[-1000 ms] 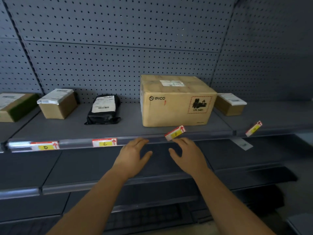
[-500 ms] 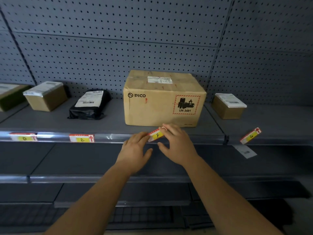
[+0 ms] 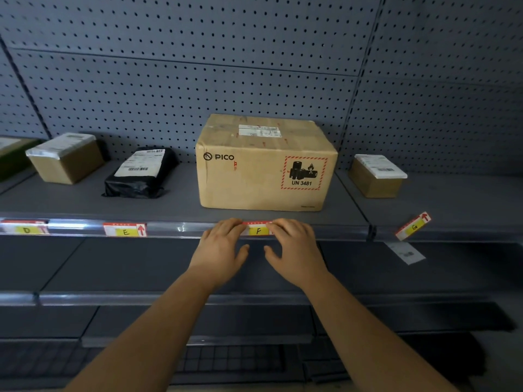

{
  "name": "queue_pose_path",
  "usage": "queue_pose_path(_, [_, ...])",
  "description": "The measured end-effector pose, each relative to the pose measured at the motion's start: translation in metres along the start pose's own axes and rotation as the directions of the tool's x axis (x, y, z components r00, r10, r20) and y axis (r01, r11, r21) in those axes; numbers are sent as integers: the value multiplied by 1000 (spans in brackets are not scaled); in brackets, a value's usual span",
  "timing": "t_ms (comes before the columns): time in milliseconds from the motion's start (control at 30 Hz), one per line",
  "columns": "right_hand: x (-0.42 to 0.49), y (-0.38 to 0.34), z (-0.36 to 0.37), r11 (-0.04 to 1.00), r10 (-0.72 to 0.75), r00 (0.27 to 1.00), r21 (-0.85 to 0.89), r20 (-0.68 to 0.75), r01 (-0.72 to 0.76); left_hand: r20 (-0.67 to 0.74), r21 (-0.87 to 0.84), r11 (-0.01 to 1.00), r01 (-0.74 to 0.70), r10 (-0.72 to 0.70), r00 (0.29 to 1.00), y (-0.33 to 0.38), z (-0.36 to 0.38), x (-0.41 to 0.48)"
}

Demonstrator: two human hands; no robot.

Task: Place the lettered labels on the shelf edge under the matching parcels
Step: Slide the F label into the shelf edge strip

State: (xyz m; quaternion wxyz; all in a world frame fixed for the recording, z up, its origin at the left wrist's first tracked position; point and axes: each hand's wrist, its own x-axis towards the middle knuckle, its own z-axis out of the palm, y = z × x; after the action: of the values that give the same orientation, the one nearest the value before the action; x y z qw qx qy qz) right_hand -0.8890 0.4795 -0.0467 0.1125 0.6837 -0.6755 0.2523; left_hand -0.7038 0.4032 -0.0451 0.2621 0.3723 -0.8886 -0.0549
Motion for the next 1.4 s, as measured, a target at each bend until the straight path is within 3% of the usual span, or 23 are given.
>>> queue_pose_path(533, [-1,-1,1,997,37,998,64,41,-40,32,22,1000,6,-6,999,6,-1,2])
queue_pose_path(1167, [0,0,6,988,107,992,108,67,-114,-23,-34,999,14,-15,1000,2,4,-1])
queue_pose_path(1400, [3,-1,3,991,113,992,68,56,-116,27,-19,1000,7,-7,1000,-2,1,2])
